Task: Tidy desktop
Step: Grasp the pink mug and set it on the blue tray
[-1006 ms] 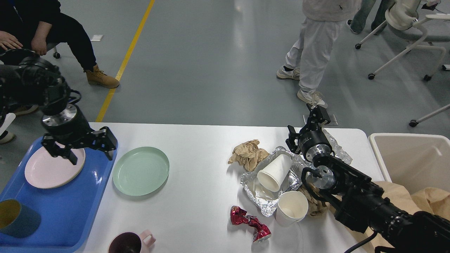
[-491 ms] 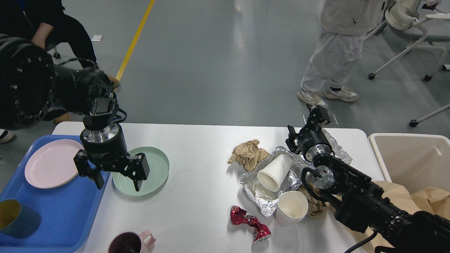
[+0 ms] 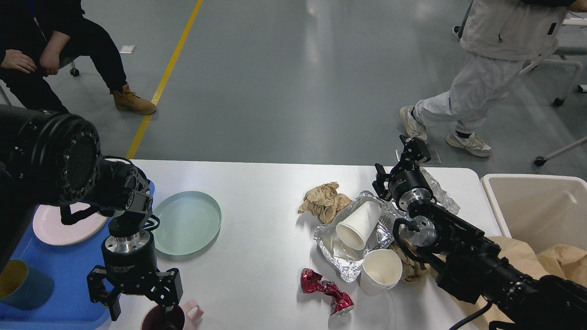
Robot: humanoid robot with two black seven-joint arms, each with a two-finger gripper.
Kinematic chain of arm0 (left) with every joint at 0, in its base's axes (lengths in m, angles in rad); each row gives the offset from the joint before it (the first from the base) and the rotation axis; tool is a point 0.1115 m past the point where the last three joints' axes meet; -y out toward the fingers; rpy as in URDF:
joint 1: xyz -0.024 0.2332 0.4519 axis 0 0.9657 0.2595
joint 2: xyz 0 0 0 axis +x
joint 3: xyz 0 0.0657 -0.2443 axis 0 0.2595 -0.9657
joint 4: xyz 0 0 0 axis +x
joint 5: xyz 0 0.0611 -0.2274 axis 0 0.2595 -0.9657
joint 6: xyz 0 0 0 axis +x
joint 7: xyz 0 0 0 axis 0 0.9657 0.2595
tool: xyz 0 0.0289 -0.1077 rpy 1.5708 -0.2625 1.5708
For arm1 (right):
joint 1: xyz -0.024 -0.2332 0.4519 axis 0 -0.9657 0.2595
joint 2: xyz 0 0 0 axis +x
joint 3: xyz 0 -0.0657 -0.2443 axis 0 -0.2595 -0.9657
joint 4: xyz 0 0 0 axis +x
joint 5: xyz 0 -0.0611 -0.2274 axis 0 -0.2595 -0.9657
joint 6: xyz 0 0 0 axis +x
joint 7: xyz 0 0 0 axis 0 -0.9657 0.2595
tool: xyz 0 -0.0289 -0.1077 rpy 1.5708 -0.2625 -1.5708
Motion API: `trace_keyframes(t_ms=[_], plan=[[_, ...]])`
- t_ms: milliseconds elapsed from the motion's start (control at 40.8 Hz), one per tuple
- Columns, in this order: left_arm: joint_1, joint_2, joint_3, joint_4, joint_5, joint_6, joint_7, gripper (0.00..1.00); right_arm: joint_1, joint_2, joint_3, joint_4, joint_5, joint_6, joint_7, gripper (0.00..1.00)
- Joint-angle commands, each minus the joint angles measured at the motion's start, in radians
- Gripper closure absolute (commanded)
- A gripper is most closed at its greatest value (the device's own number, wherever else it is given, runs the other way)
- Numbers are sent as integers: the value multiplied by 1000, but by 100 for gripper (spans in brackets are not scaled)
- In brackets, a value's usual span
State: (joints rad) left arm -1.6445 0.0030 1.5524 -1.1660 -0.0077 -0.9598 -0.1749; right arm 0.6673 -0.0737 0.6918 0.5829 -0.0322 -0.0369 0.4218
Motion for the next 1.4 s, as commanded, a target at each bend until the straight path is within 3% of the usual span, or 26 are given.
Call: trace_keyframes(t_ms=[0,491,711,883,1006,1153,1251,1373], plan=[[51,-2,-26,52,-3,0,0,6,0,0,0,0,0,0,0,0],[112,-3,-11,89,-2,7,0,11,0,0,0,0,0,0,0,0],[118,-5,-15,89,-3,0,23,43,0,0,0,0,0,0,0,0],[133,-5,-25,126,-6,6,28,44,0,0,0,0,0,0,0,0],[143,-5,-26,140,-14,6,28,54,0,0,0,0,0,0,0,0],[150,-8,-28,158,-15,6,28,58,0,0,0,0,0,0,0,0],[152,-11,-28,158,-17,0,26,76,0,0,0,0,0,0,0,0],[153,-9,-28,158,-18,0,25,86,0,0,0,0,0,0,0,0]])
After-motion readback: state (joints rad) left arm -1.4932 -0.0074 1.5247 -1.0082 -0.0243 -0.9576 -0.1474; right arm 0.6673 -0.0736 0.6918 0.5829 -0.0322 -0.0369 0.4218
